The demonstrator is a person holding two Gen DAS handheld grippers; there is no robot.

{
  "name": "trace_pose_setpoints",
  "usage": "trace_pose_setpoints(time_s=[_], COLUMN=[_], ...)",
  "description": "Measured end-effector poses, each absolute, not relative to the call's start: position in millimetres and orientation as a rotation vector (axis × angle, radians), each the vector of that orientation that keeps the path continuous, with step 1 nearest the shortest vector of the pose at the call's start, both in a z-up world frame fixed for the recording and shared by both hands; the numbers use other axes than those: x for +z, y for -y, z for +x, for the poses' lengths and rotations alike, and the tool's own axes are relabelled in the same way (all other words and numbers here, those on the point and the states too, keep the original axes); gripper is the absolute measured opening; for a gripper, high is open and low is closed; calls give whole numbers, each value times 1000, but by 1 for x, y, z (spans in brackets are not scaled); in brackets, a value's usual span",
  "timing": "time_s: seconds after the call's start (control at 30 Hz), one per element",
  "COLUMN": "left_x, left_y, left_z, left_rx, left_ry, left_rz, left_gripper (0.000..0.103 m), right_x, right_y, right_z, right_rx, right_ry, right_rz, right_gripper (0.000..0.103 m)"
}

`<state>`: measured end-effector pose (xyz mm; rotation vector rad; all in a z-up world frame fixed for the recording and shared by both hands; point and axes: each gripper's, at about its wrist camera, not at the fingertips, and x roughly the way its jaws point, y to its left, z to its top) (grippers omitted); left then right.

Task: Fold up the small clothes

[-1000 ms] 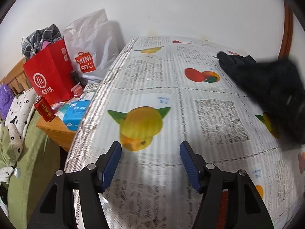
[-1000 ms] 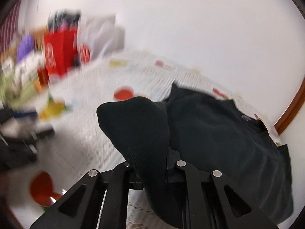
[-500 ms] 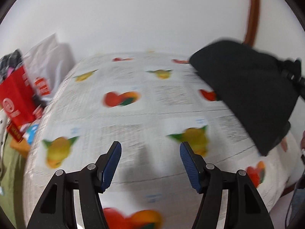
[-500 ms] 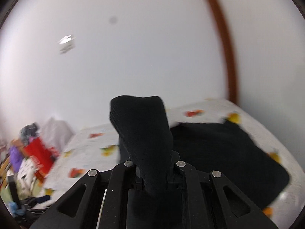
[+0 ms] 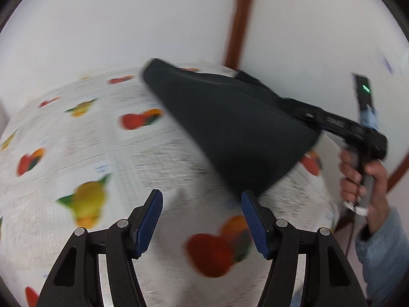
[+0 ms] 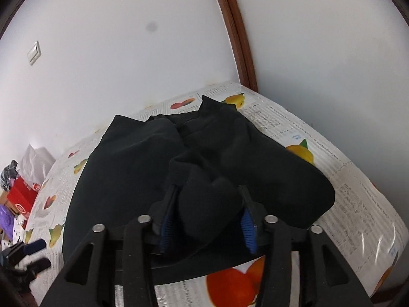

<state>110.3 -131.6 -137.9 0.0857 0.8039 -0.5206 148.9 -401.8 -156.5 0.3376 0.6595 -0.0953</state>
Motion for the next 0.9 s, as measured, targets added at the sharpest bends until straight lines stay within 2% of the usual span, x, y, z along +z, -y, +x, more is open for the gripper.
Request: trace_pose_setpoints(time_s=[0.13,0.2,0.23,0.33,0.37,0.47,0.57,0.9], left_x=[-149,-155,-159,-164,-164,-161,-159,-153], left_y=[165,175,180,186,184,170,151,49], left_z=[113,118,122,130,131,133,134,121], left_rx=[-549,-552,-553,-546,-535,-492,-448,-304], left_ry=[-833,-852,-861,-872,-869,-848,-837,-840], left_rz=[144,138,133,110,100,54,36,-19], left_gripper=[62,62,61,45,36,21,17,16], right_x=[-167,-169,-170,-173,-173,-175,-175,-172], right_y=[404,402,401,393,390,386,382,291], right_z=[156,156,157,160,162,165,168,183], right_rx=[-52,-52,-43,-29,-33,-24,13,173], right_ry=[-708,-710,-709,-713,-713,-713,-716,-732], right_rz=[300,283,280,258,247,246,290,285], right_gripper=[49,45,37,24,23,20,19,19])
